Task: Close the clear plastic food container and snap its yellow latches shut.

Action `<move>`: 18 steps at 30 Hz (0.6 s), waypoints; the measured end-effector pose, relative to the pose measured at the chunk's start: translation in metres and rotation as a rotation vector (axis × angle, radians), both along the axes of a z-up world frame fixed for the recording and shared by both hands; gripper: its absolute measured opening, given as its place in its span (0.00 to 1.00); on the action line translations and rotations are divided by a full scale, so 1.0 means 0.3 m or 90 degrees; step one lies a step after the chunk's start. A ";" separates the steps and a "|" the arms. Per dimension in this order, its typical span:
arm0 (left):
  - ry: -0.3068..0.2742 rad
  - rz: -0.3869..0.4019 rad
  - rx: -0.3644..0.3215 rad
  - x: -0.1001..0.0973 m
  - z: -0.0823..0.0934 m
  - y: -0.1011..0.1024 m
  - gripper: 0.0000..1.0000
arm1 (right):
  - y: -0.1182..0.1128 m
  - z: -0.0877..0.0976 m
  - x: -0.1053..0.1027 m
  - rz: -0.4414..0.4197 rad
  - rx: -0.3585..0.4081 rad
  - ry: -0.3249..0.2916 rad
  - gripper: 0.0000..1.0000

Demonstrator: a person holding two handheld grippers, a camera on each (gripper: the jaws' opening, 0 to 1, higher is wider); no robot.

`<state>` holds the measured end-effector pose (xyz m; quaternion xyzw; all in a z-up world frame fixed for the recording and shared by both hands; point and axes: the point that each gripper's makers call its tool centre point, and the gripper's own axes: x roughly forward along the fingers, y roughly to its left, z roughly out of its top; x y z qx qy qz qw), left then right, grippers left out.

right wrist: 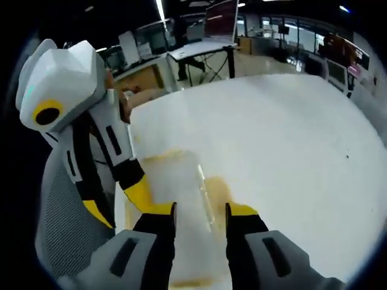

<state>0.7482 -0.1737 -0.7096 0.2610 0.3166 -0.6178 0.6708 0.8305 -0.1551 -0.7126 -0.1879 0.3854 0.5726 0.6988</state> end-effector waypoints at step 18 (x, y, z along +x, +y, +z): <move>-0.084 -0.040 -0.023 0.000 -0.013 -0.005 0.29 | 0.009 -0.027 0.000 0.063 -0.042 0.051 0.30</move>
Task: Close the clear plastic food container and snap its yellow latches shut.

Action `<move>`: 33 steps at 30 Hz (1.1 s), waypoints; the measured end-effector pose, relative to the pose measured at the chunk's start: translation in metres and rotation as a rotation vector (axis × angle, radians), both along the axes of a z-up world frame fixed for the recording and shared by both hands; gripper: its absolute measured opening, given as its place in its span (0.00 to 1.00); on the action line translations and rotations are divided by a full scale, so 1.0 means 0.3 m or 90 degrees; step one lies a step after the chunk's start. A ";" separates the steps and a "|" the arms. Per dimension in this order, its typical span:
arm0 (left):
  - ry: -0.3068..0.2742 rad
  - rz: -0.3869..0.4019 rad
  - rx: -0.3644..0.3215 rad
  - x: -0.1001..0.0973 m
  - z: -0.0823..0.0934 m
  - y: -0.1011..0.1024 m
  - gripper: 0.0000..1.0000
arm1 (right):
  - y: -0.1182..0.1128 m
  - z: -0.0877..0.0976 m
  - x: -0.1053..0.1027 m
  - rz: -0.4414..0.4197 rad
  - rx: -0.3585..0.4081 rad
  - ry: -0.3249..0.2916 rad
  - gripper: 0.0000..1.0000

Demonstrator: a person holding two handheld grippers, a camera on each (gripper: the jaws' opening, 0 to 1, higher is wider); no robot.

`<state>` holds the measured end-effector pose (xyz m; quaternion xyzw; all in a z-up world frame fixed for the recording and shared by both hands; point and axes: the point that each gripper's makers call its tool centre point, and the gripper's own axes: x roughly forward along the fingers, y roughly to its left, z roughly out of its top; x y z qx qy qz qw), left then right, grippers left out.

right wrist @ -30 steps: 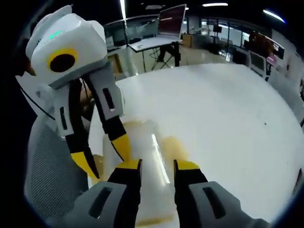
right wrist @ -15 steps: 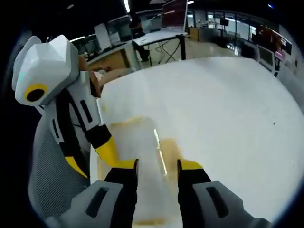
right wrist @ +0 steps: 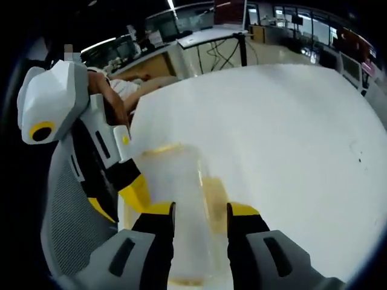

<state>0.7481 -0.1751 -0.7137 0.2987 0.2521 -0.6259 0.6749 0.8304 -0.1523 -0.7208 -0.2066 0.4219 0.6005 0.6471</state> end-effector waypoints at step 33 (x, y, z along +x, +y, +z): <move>-0.152 -0.087 0.016 0.004 -0.022 0.001 0.26 | -0.002 -0.022 -0.046 0.060 -0.043 0.051 0.35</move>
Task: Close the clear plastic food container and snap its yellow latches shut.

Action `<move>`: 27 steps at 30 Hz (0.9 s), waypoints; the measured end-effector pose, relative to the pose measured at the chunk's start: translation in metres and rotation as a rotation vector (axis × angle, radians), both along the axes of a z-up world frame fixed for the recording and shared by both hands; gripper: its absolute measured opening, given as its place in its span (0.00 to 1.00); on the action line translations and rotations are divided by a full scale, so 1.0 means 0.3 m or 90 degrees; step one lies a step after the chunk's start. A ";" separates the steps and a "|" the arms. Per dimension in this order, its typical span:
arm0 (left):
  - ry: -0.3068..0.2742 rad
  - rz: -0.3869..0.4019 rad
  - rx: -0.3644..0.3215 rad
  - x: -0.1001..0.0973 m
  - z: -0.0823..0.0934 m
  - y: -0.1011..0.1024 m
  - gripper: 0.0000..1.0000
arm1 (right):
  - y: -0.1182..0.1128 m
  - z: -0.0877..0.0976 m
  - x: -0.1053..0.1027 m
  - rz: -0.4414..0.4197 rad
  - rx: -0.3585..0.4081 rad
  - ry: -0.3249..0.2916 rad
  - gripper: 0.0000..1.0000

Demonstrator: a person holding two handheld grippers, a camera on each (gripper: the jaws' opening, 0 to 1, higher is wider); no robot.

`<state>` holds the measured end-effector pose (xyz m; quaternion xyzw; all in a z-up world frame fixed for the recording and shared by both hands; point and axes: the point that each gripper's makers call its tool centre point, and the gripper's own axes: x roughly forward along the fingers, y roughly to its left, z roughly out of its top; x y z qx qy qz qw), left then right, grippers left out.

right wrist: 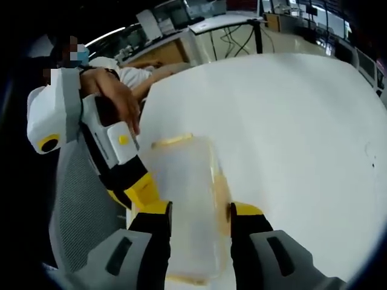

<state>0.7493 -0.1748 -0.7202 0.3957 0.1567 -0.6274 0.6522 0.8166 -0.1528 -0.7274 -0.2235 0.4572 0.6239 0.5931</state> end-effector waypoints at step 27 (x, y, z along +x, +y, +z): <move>-0.014 0.006 -0.015 0.011 0.006 0.001 0.23 | 0.010 -0.005 -0.006 0.045 -0.030 0.001 0.32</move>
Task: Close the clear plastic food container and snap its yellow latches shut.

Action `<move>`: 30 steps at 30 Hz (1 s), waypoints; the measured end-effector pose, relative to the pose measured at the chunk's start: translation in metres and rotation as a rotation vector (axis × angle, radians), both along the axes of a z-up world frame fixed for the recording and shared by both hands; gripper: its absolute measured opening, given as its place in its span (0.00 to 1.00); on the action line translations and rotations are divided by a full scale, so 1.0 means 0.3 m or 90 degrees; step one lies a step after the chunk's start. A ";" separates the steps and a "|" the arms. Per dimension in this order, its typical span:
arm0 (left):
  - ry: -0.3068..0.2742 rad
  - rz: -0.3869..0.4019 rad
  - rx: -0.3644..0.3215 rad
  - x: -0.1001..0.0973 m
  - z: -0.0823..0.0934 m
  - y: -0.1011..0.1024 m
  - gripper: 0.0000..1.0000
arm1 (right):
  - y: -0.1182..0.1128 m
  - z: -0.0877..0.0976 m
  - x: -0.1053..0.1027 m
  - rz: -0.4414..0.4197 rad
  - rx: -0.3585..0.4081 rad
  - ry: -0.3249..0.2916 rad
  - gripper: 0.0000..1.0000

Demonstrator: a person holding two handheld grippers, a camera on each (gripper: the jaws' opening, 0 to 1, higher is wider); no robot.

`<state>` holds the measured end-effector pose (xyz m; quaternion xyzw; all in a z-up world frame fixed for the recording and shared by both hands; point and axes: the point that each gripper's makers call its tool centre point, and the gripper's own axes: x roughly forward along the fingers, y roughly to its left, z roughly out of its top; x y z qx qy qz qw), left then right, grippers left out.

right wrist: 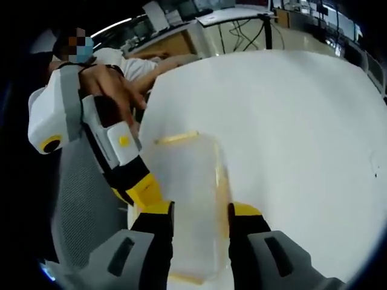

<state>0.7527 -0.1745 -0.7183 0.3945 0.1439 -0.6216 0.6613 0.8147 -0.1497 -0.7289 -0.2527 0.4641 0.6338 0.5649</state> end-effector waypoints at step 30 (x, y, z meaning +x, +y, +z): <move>0.005 0.054 -0.001 0.017 0.029 0.057 0.34 | -0.033 0.035 0.007 -0.033 0.029 -0.074 0.35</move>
